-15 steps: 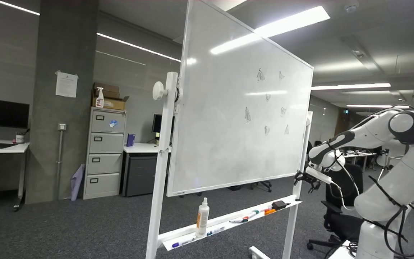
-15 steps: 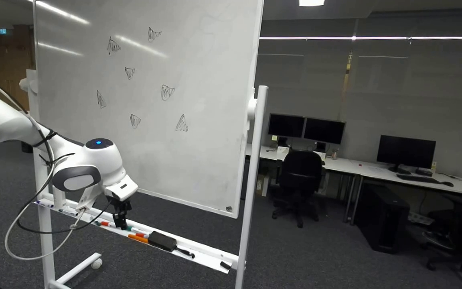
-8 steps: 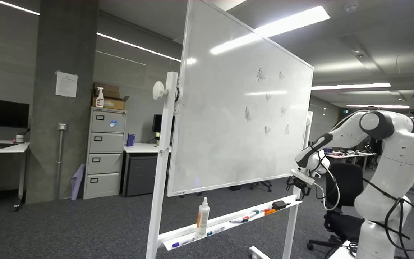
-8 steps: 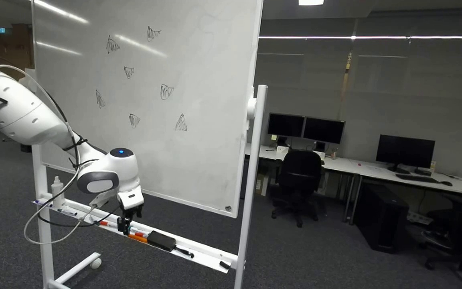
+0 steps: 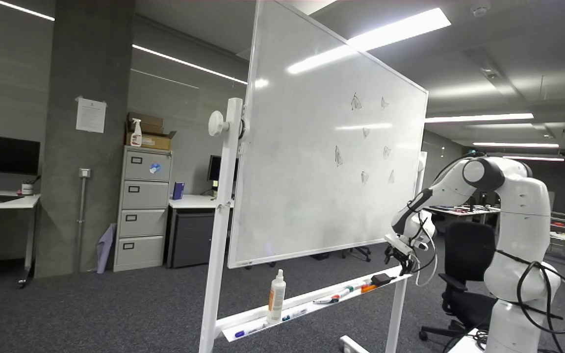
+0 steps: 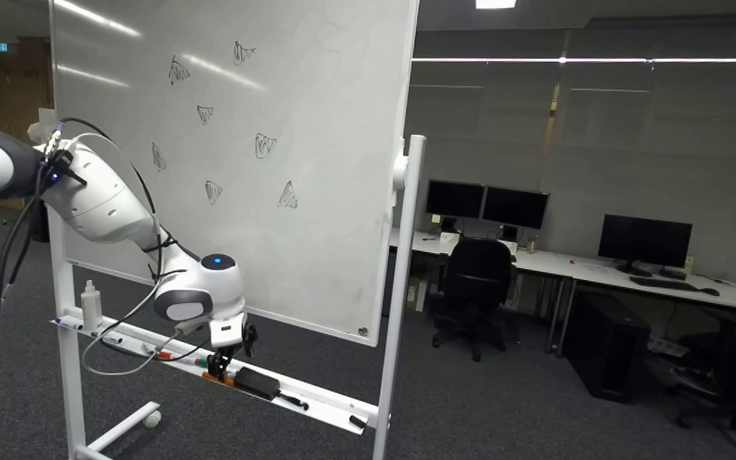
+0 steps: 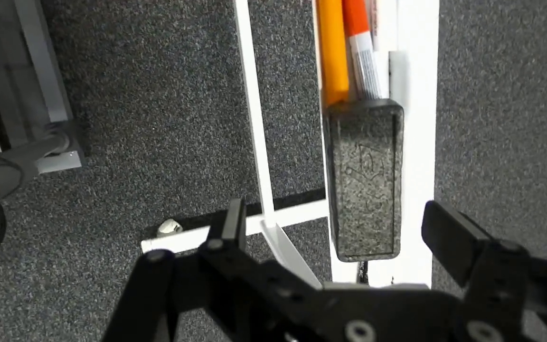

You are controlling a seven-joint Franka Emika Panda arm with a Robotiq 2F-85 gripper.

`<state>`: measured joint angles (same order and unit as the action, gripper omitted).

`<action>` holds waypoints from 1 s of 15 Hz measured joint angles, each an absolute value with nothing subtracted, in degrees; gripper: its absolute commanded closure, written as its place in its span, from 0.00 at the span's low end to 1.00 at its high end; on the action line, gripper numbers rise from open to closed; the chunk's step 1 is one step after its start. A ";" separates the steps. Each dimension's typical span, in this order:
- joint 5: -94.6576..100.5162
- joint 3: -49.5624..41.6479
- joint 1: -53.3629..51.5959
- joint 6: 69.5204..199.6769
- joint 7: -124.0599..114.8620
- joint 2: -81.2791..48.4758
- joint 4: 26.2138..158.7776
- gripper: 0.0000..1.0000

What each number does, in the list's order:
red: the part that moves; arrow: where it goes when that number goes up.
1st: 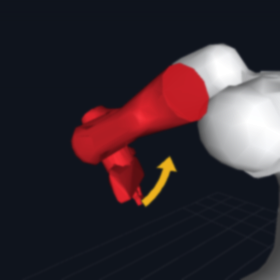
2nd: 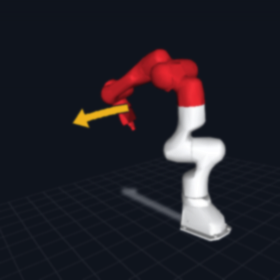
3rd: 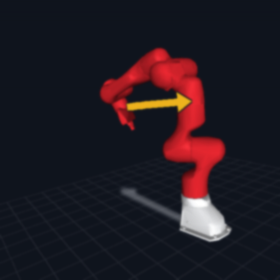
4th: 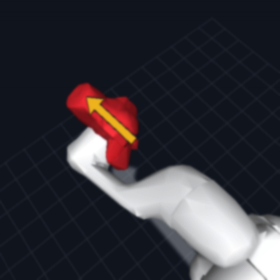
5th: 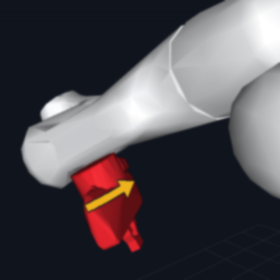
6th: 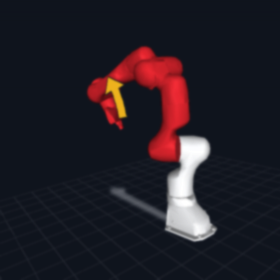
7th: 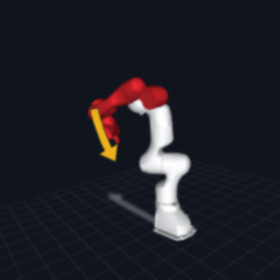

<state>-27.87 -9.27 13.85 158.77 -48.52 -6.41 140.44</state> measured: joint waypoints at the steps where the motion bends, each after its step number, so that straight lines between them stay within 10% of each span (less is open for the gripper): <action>1: -28.79 -9.26 13.52 160.43 -48.52 -7.88 139.88 0.00; 15: -41.78 0.61 18.32 171.15 -31.95 -15.19 136.23 0.00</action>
<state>-41.78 0.61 18.32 171.15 -31.95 -15.19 136.23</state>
